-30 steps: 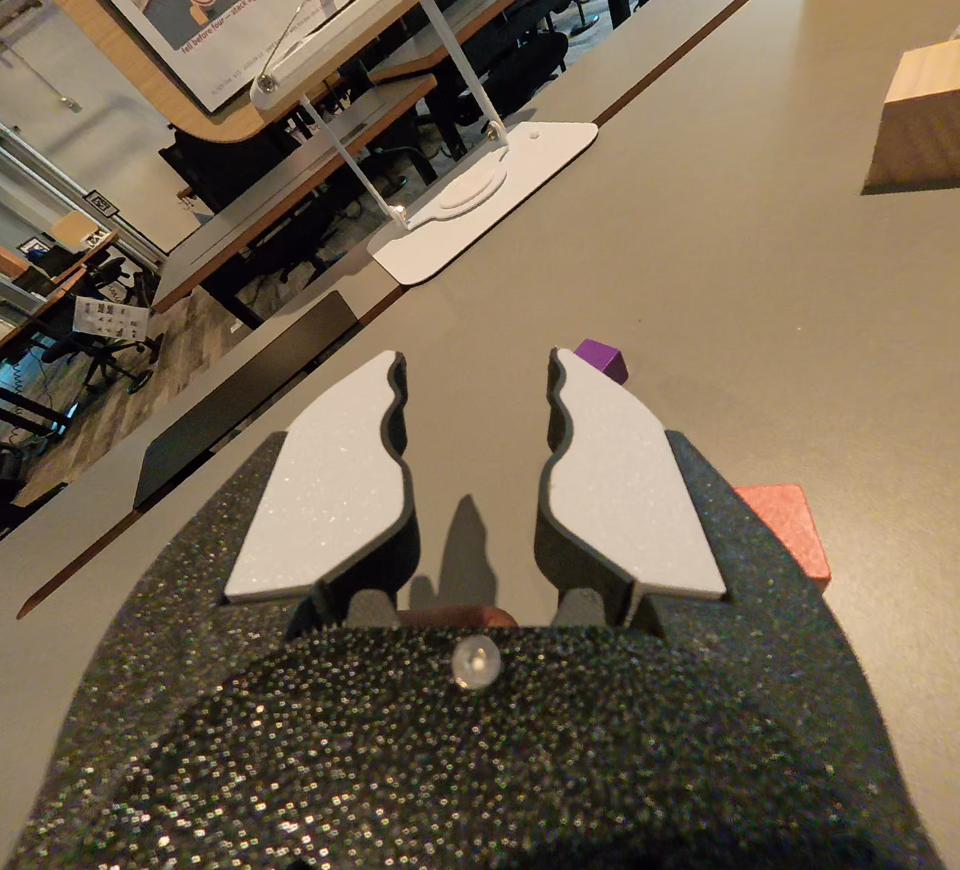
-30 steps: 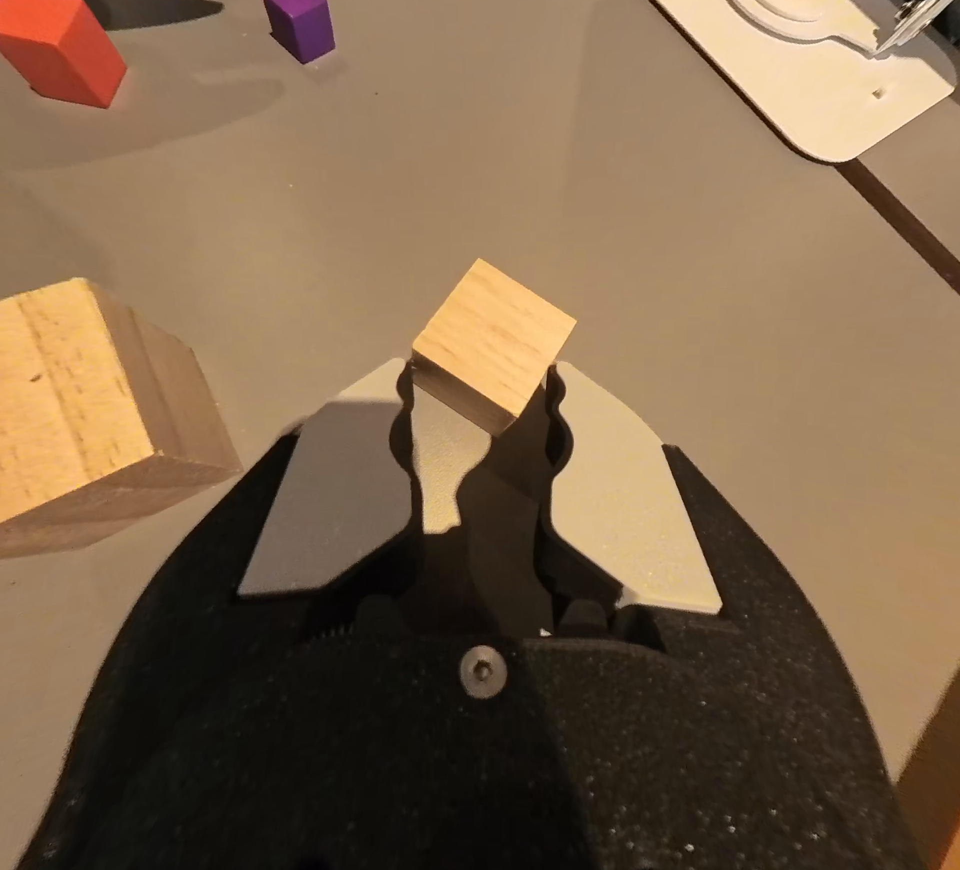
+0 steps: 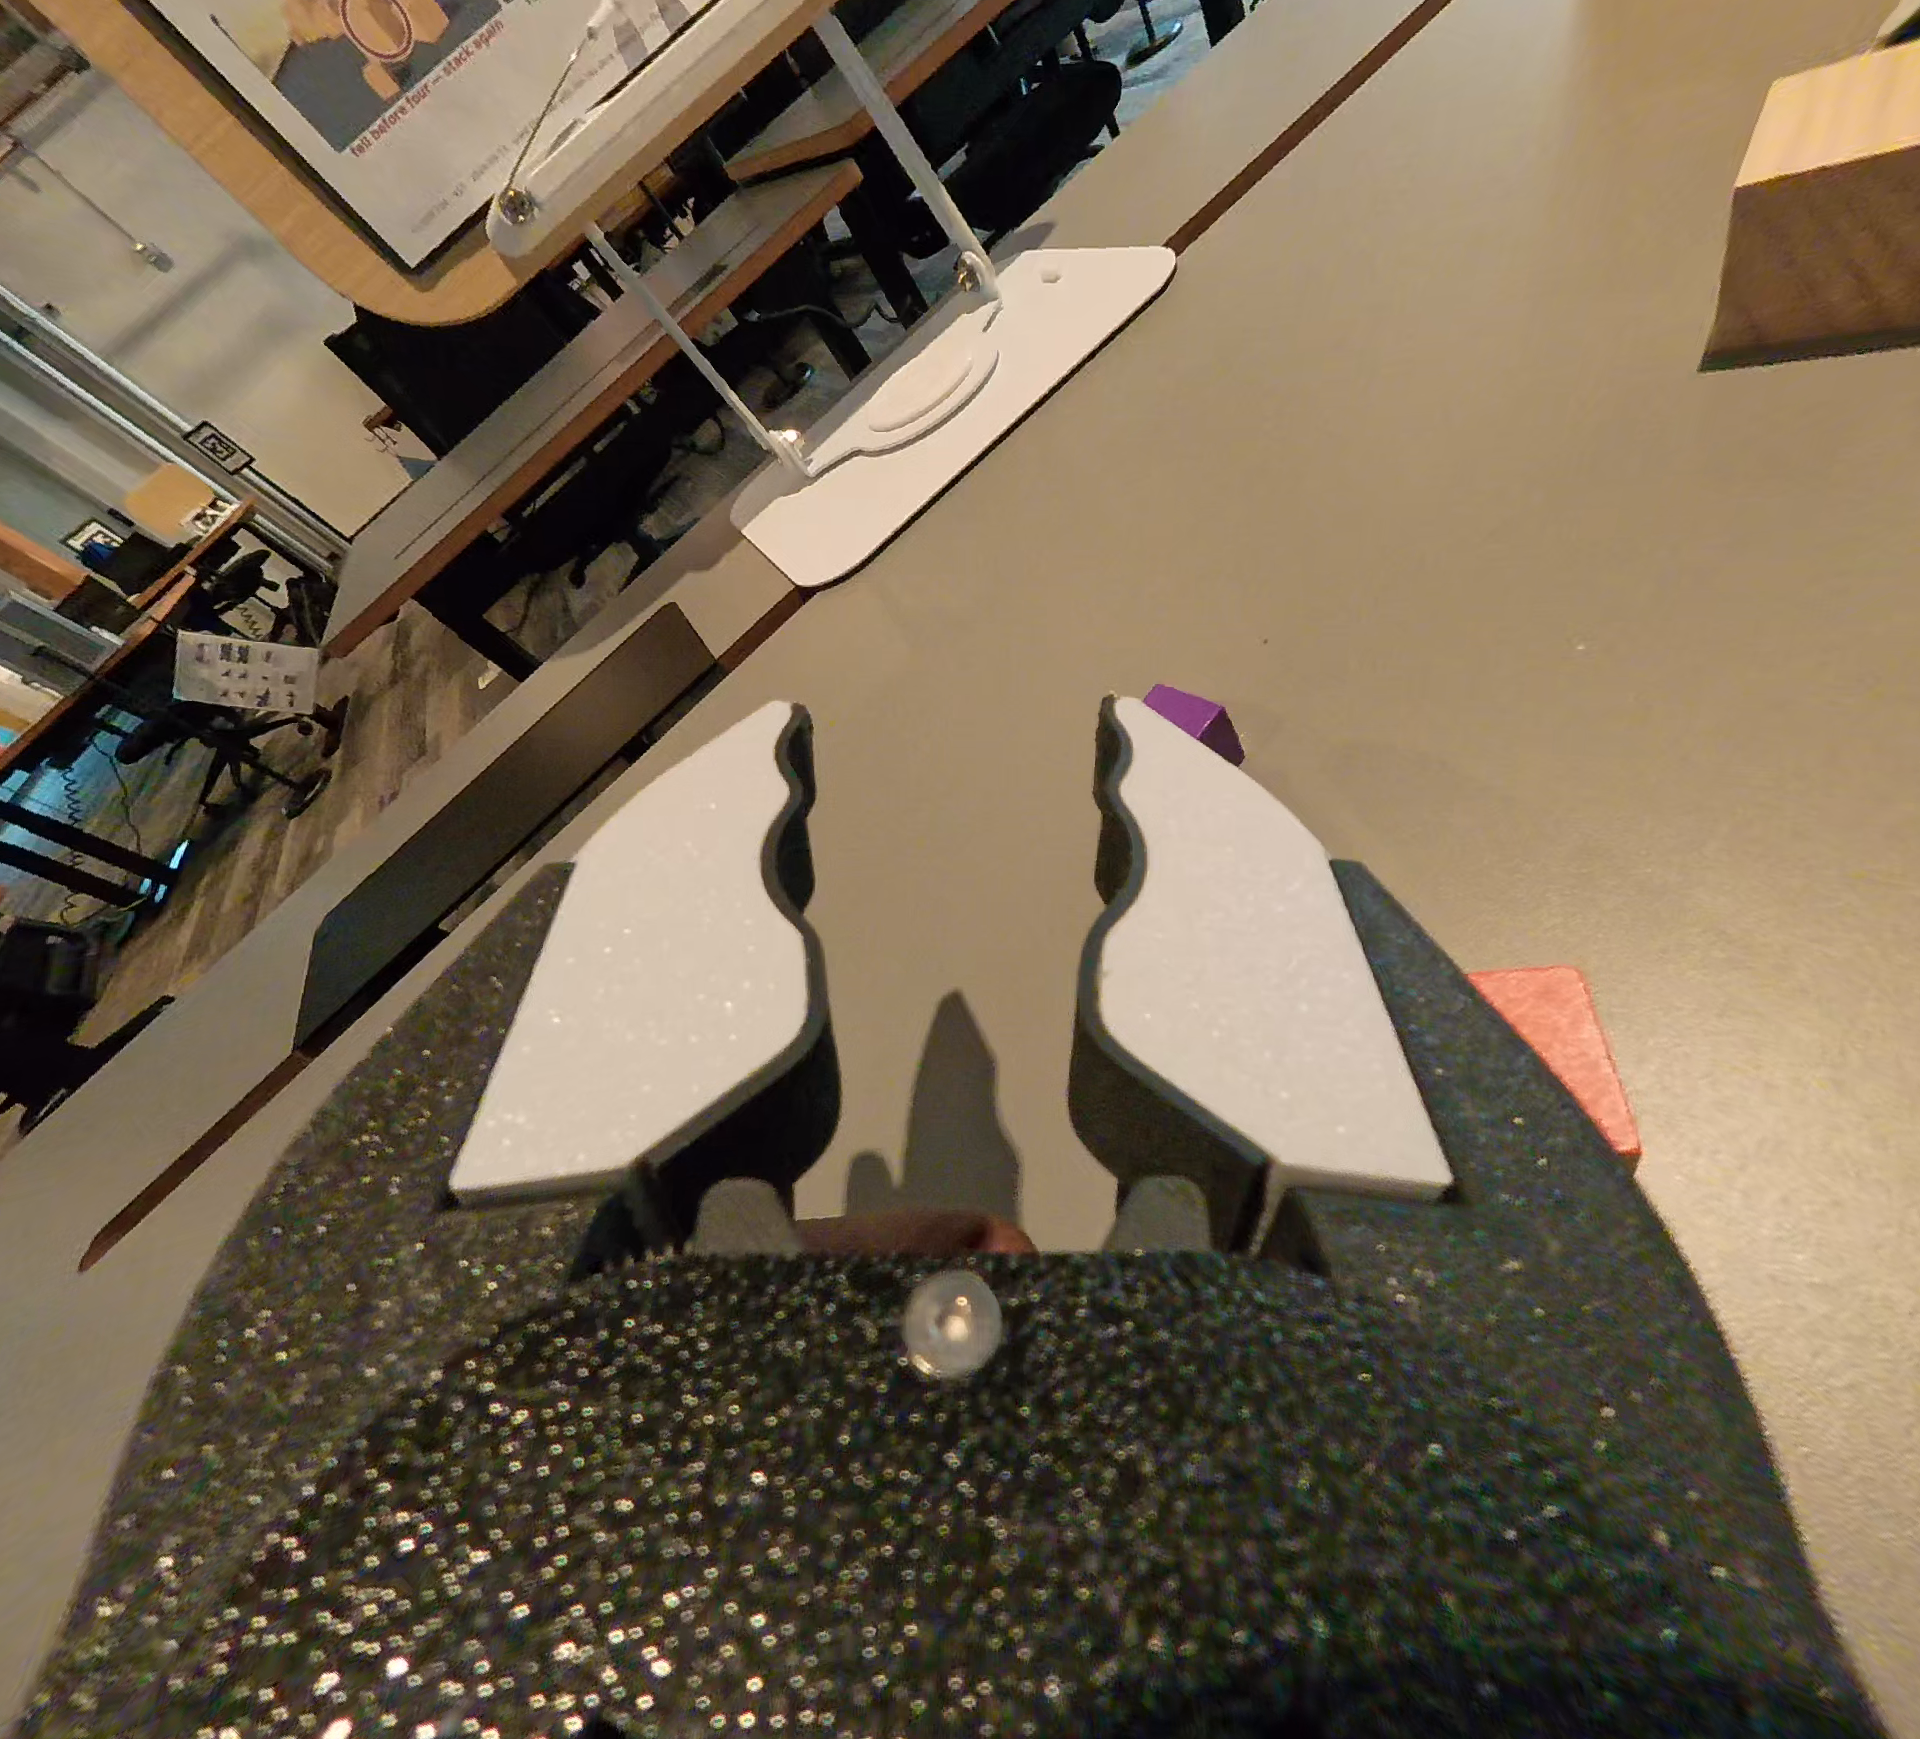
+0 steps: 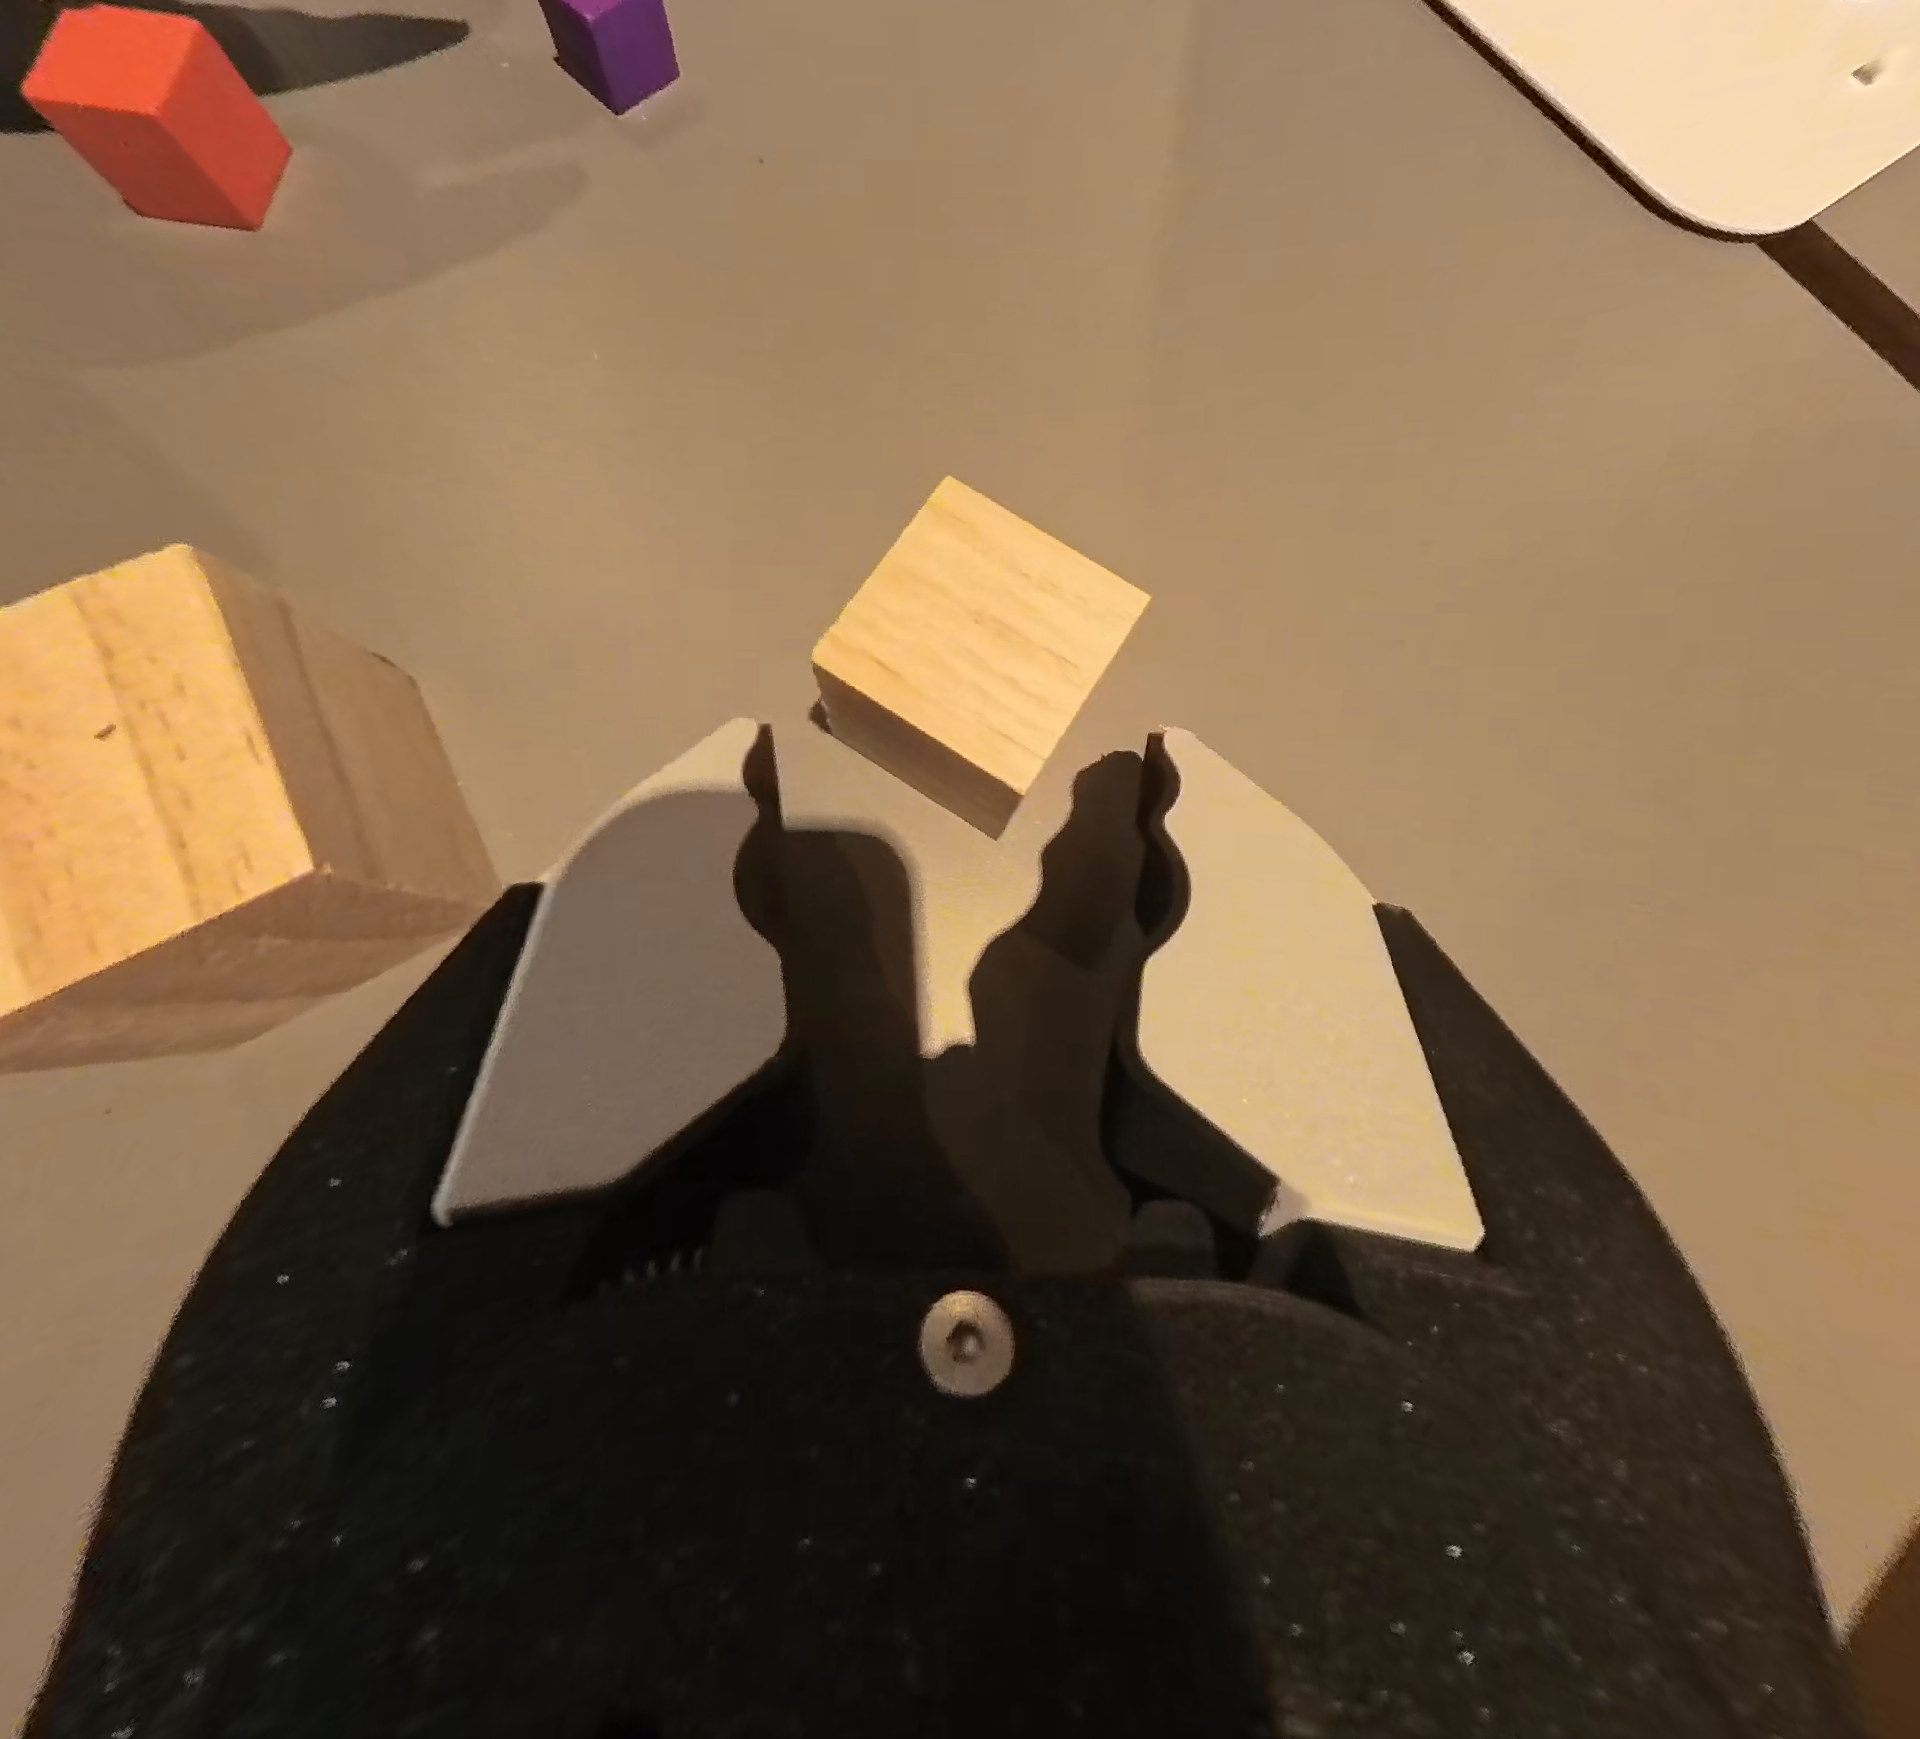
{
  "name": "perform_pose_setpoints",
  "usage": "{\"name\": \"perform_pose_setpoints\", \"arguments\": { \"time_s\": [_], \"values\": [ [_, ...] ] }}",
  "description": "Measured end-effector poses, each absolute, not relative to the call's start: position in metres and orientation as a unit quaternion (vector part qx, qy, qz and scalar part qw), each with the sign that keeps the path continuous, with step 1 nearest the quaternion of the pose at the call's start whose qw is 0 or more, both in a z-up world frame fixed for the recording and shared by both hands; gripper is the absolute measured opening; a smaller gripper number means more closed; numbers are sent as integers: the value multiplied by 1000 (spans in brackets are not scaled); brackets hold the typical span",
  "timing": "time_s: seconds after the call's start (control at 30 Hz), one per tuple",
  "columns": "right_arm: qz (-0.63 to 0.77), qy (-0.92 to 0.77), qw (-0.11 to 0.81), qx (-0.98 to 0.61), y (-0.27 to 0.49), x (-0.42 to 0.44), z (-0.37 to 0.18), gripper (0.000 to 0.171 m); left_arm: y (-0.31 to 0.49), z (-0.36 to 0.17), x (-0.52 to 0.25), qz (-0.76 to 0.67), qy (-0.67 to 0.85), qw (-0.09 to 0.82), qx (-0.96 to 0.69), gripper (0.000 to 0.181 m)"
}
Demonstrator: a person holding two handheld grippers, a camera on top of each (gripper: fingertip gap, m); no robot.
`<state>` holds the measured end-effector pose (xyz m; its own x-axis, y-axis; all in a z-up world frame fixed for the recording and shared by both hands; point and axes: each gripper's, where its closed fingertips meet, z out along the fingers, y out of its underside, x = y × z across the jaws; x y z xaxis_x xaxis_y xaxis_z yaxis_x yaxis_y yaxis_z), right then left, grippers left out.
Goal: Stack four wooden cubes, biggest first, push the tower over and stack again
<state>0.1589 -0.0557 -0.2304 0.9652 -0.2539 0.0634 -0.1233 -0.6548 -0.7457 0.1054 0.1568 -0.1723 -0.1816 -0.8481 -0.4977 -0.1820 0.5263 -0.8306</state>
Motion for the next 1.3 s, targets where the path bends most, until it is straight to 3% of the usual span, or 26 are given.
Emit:
{"name": "perform_pose_setpoints", "arguments": {
  "time_s": [1.3],
  "values": [
    [-36, 88, 448, -889, -52, 152, -218, 59, 161, -164, 100, -310, 694, 543, -356, 52]
  ]
}}
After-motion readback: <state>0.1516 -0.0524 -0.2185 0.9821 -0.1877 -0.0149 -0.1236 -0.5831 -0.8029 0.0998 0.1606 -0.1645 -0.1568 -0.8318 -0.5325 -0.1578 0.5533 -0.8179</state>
